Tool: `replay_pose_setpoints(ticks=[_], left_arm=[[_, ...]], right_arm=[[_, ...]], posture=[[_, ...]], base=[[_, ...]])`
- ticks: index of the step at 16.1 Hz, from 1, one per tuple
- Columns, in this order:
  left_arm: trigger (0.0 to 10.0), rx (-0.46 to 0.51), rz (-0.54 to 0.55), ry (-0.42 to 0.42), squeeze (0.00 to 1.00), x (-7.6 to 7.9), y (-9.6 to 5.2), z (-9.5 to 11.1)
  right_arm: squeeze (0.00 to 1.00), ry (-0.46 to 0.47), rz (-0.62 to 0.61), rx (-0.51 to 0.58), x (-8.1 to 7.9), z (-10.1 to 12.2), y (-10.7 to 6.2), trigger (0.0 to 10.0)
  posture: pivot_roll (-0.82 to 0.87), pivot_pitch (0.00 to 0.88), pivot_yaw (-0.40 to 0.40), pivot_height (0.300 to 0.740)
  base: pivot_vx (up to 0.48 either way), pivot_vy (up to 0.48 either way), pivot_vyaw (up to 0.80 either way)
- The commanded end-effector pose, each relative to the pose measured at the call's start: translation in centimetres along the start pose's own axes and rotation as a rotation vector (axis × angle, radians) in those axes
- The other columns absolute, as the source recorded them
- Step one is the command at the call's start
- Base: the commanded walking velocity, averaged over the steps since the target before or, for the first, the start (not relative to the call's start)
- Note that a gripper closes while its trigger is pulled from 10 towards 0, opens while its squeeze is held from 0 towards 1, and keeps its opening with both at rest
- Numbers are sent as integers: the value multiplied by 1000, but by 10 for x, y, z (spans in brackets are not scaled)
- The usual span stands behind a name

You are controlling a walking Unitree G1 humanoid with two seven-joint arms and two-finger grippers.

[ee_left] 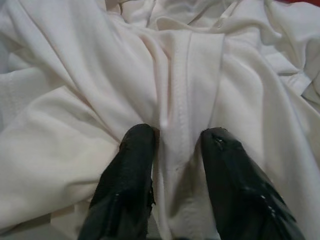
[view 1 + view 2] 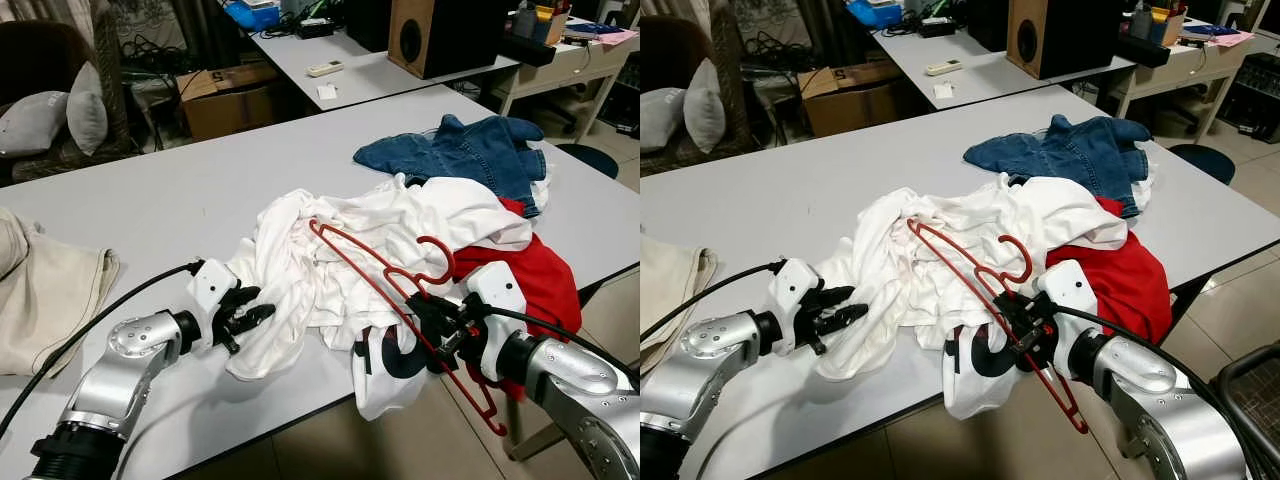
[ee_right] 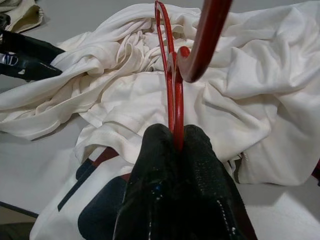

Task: Hang hanger

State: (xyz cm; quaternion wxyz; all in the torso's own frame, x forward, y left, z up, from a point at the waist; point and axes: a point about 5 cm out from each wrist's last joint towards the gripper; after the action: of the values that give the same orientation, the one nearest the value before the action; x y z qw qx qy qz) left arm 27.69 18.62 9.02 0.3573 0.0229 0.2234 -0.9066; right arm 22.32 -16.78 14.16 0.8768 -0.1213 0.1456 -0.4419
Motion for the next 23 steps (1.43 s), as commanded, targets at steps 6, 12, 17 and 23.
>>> replay_pose_setpoints(ticks=[6, 12, 17, 23], left_arm=[[0, 2, -50, 10, 0, 4, 0, -2], [0, 37, -31, -17, 0, -2, -2, 4], [0, 163, 146, 216, 0, -62, -12, 83], [0, 210, 189, 379, 0, -86, -21, 144]], right_arm=[[0, -42, 6, 10, 1, 6, -3, 10000], [0, -48, 4, 7, 3, 7, -5, 10000], [0, -40, 81, 44, 1, 16, -7, 10000], [0, 9, 316, 76, -24, 23, -14, 10000]], posture=[[25, 0, 103, 740], [20, 0, 97, 740], [40, 0, 90, 740], [56, 0, 100, 740]], base=[[0, 0, 0], [0, 0, 0], [0, 0, 0], [0, 0, 0]])
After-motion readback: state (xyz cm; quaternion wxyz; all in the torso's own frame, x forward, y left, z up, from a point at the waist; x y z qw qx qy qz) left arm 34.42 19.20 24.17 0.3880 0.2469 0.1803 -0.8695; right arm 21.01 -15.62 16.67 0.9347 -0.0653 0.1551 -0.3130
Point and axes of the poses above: a point about 5 cm out from each wrist's last joint towards the gripper, its own y axis pointing out of the wrist towards the gripper, its own z axis along the axis of the wrist's last joint, x = y × z, and after that the axes turned 9 degrees about y, right-handed
